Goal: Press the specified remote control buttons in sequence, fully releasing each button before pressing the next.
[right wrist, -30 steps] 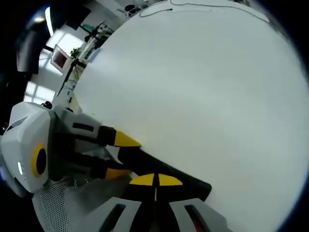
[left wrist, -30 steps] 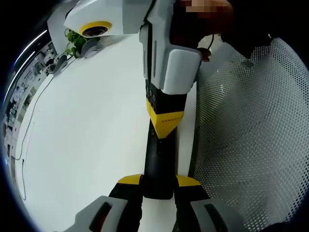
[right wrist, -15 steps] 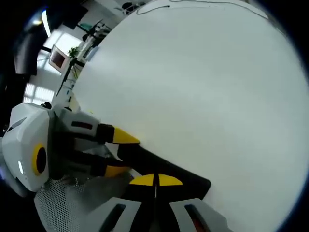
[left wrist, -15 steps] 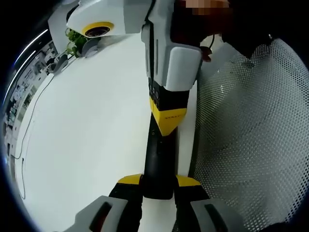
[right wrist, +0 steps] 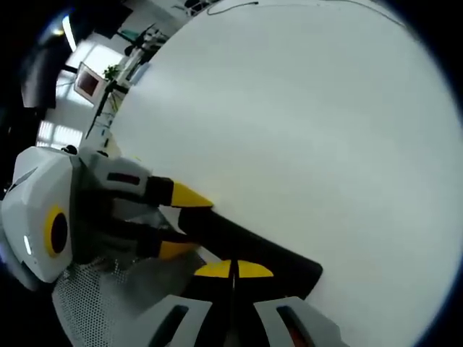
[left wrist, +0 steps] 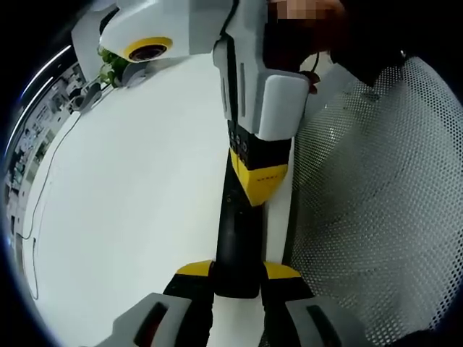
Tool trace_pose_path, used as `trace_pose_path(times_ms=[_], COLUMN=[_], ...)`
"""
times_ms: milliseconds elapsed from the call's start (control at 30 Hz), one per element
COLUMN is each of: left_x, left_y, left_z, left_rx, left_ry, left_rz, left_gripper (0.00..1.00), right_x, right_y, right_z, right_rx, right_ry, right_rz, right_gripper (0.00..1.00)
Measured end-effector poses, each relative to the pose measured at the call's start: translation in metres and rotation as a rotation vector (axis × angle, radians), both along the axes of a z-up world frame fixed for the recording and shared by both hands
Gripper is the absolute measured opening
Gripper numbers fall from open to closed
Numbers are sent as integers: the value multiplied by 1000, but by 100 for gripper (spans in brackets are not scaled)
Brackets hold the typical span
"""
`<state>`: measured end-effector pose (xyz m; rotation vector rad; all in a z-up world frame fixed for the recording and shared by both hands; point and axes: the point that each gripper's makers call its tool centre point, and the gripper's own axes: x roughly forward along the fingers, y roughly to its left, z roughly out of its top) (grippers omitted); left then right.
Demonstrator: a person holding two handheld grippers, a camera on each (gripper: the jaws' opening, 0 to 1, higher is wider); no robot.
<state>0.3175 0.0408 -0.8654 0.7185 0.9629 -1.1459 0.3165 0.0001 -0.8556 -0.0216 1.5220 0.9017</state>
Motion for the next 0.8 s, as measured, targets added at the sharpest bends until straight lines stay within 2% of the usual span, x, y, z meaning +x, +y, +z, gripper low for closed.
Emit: trace_pose_path(times_ms=[500, 667, 800], left_x=[0, 0, 0], left_y=[-1, -1, -1], left_z=[0, 0, 0], left_rx=[8, 5, 6], left_ry=[-2, -4, -5], left_rz=[-17, -17, -20], left_gripper=[25, 25, 25], right_x=[-3, -2, 4], right_y=[1, 1, 8], right_z=[-3, -1, 5], right_rx=[9, 21, 62], right_ry=[8, 57, 13], right_rz=[13, -40, -60], right_gripper=[0, 0, 0])
